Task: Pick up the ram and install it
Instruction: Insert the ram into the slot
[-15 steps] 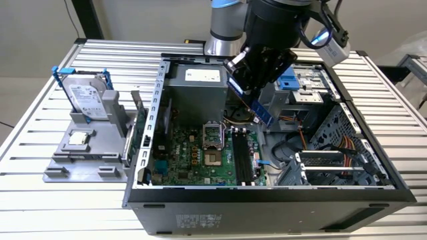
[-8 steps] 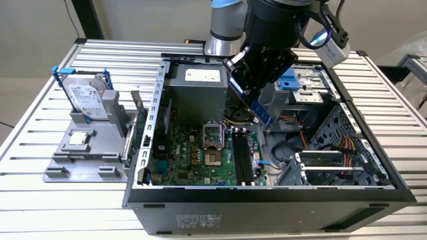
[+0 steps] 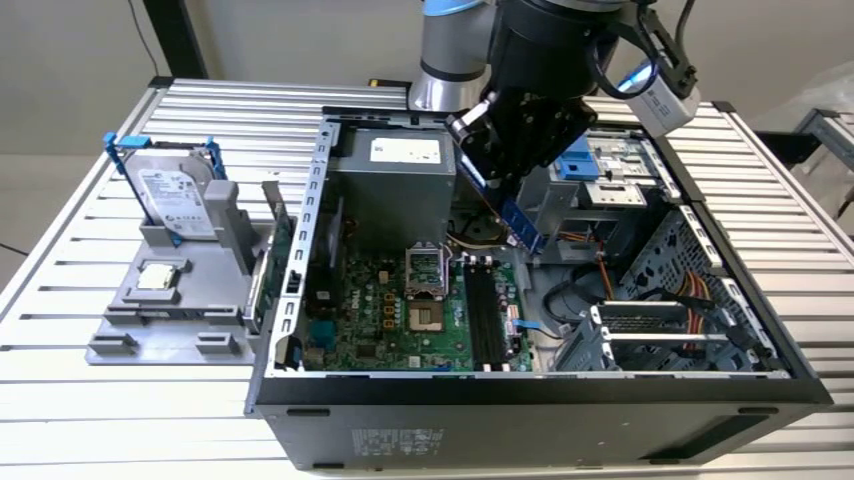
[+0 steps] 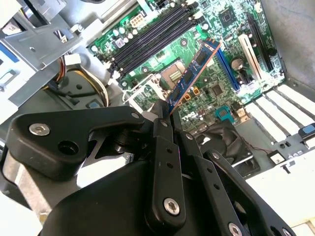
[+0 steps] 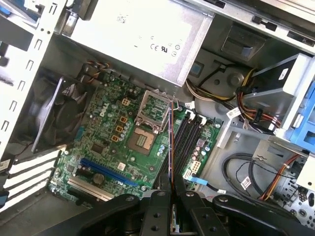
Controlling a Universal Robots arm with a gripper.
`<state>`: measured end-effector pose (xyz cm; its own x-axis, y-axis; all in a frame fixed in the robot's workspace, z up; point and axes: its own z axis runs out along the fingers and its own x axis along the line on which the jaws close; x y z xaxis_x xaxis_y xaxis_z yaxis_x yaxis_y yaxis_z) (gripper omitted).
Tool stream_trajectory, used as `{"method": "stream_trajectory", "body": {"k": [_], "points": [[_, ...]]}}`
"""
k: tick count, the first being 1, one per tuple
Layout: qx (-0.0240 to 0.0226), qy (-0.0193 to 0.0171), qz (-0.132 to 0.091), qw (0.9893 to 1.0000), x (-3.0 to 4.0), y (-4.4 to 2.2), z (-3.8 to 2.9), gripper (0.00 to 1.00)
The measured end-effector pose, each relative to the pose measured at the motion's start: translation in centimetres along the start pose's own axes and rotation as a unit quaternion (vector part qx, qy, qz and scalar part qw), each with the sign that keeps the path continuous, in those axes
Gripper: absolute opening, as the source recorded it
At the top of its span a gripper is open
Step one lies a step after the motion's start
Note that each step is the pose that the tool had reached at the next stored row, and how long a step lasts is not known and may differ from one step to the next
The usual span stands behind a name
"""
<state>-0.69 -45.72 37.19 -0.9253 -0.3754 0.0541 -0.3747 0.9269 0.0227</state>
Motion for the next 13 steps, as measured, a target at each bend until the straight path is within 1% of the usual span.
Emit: {"method": "stream_trajectory", "body": {"k": [1, 8, 13], "points": [[-0.0003, -0.0001, 0.005, 1.0000, 0.00, 0.00, 0.00, 0.00], [-0.0003, -0.0001, 0.006, 1.0000, 0.00, 0.00, 0.00, 0.00], [-0.0008, -0.0004, 0.015, 0.9999, 0.00, 0.00, 0.00, 0.00]]}}
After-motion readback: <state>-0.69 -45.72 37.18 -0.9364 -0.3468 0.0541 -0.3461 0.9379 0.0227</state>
